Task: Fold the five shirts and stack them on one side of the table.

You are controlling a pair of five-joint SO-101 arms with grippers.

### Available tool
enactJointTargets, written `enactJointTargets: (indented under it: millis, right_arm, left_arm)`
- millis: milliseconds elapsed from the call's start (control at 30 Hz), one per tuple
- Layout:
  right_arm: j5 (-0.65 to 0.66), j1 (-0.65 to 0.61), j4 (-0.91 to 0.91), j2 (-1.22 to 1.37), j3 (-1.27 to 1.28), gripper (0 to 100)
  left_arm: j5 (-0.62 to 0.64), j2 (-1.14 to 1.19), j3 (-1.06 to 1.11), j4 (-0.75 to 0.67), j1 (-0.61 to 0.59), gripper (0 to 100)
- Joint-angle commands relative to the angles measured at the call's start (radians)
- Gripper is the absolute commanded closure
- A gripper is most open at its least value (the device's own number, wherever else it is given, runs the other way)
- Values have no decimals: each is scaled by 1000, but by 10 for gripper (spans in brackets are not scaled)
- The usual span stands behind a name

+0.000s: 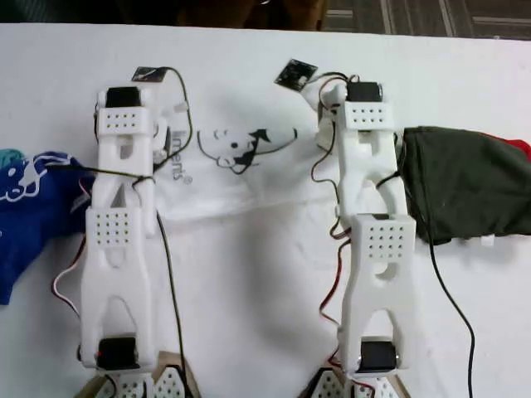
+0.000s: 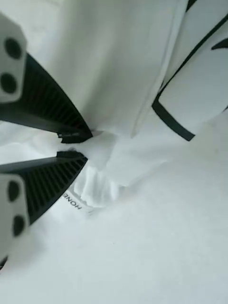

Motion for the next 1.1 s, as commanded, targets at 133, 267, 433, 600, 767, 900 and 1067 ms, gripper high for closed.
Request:
enactJointTargets:
  millis: [133,267,433,600,767,900,1067]
  right_arm:
    - [-5,2,114,-19,-49,981]
    - [-5,-2,163,-47,-89,981]
    - [-5,-7,174,-62,-160,954]
    - [-6,-8,209,-59,-175,834]
    - [-6,-1,216,-65,-175,826]
    - [-6,16,278,-77,-229,826]
    - [-6,51,311,-110,-290,826]
  left_arm:
    - [-3,3,-13,-6,3,970]
    - [-2,3,-13,-6,3,969]
    - [-2,3,-13,-6,3,967]
    - [-11,2,-15,17,3,869]
    - [-6,-2,-41,49,-6,791]
    - [-2,-132,18,51,-12,782]
    - [97,-397,329,49,-48,781]
